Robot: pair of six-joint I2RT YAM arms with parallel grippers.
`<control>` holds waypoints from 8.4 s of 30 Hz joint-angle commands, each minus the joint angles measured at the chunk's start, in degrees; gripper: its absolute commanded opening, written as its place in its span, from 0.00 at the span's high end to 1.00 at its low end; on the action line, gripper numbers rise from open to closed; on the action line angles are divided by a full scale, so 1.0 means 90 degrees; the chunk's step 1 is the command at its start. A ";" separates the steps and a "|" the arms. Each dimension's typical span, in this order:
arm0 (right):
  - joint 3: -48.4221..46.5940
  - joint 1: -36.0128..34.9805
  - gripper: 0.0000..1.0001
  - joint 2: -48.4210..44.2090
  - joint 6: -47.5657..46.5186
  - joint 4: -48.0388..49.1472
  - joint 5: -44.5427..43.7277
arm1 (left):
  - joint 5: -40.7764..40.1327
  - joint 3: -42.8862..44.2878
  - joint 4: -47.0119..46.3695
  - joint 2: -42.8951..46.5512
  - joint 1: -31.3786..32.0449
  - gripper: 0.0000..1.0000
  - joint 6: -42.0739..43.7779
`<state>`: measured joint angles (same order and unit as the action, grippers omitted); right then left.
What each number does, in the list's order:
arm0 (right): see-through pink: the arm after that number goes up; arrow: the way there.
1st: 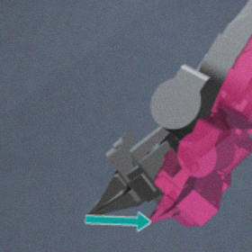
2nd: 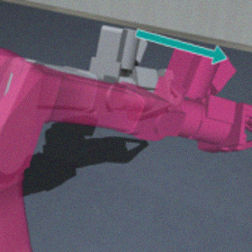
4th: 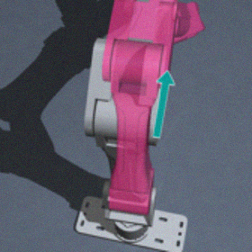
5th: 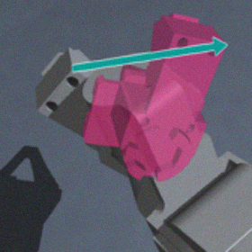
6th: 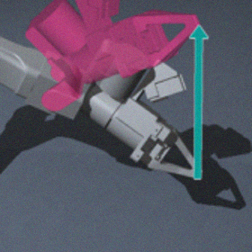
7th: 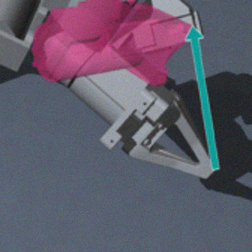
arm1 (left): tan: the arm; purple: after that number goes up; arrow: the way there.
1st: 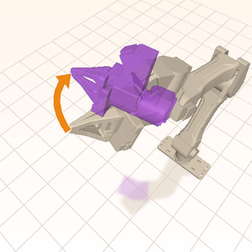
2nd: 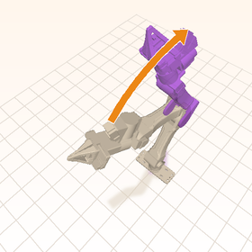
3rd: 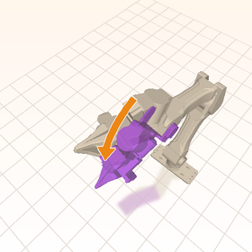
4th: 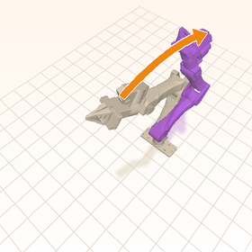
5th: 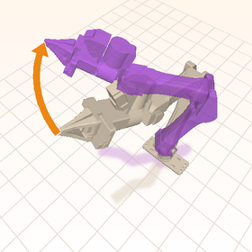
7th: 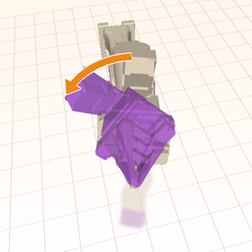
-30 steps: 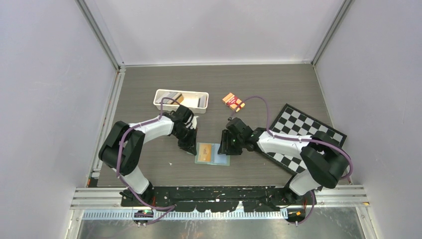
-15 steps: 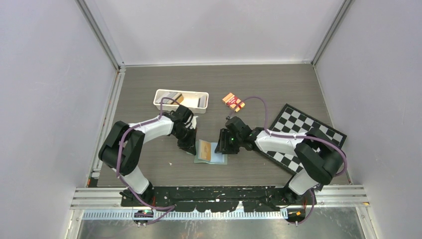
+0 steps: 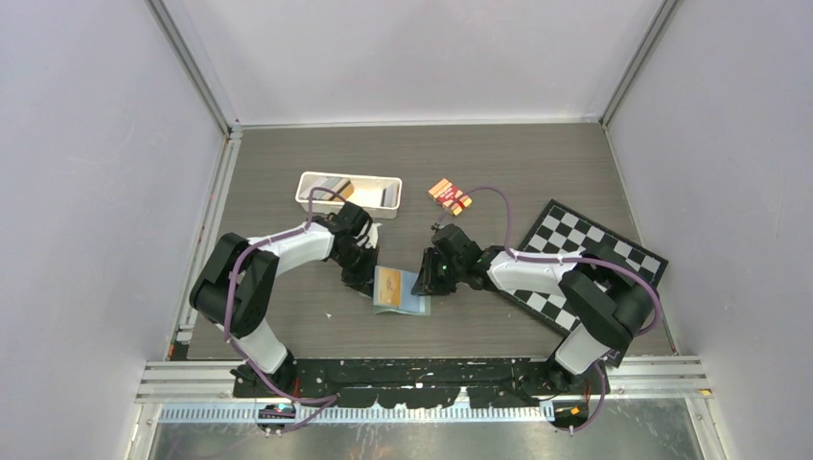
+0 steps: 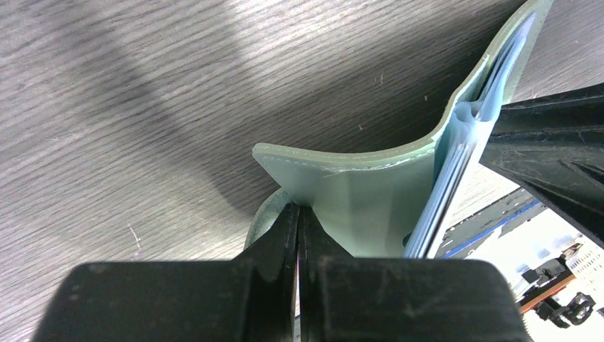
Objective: Put the credit cards into the card holder
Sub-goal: Turn over the card holder at the center of the board, then pick up the credit card from the storage box, then insert the credit card into the card holder.
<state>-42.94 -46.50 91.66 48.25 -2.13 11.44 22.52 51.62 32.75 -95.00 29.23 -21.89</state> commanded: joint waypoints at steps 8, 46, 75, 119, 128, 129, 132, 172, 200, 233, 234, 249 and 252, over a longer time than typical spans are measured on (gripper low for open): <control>-0.0133 -0.0097 0.84 -0.0093 0.0083 0.0373 0.0175 | -0.0238 -0.0005 -0.0235 0.0038 0.0054 1.00 0.0052; -0.0920 -0.0176 0.64 0.0194 -0.0143 0.1445 0.1254 | -0.1309 -0.0156 -0.0133 0.0856 -0.0019 0.78 -0.0126; 0.0304 0.1126 0.41 -0.2899 -0.1442 0.0349 0.0399 | -0.2426 0.5558 0.1712 -0.1531 -0.2106 0.24 0.2392; 0.0808 0.1711 0.38 -0.2489 -0.0773 0.1208 0.1170 | -0.5427 0.4851 -0.0179 -0.2445 -0.1354 0.16 0.3753; 0.0855 0.1719 0.39 -0.2532 -0.0711 0.1241 0.1196 | -0.5434 0.4674 -0.0228 -0.2172 -0.1356 0.25 0.3774; 0.0864 0.1726 0.39 -0.2523 -0.0699 0.1250 0.1212 | -0.5419 0.4668 -0.0228 -0.2161 -0.1353 0.27 0.3771; 0.0872 0.1723 0.39 -0.2492 -0.0671 0.1289 0.1243 | -0.5372 0.4656 -0.0219 -0.2129 -0.1354 0.32 0.3768; 0.0826 0.1730 0.41 -0.2293 -0.0583 0.1419 0.1436 | -0.4765 0.4334 0.0212 -0.1561 -0.1204 0.98 0.3691; 0.0620 0.1738 0.39 -0.4013 -0.1349 0.0942 0.0900 | -0.0211 0.2496 0.0174 0.2018 -0.0620 1.00 0.1753; 0.0717 0.1514 0.95 -0.3091 0.0255 0.3594 0.2934 | 0.2416 0.1023 -0.2062 0.2737 0.0238 0.98 0.0090; 0.0780 0.1513 0.99 -0.3104 0.0241 0.3429 0.2731 | 0.2086 0.1059 -0.1815 0.2734 0.0238 0.88 0.0159; 0.1227 0.1406 0.99 -0.1046 0.0559 0.2436 0.2657 | -0.0998 0.0189 0.0125 0.2091 0.0238 0.27 -0.0158; 0.1224 0.1303 0.99 -0.0597 0.0653 0.2678 0.2748 | -0.0869 0.0047 -0.0005 0.1783 0.0238 0.26 -0.0256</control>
<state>-31.53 -33.45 83.15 52.53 18.59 33.08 16.03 53.23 32.03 -76.66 31.33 -22.31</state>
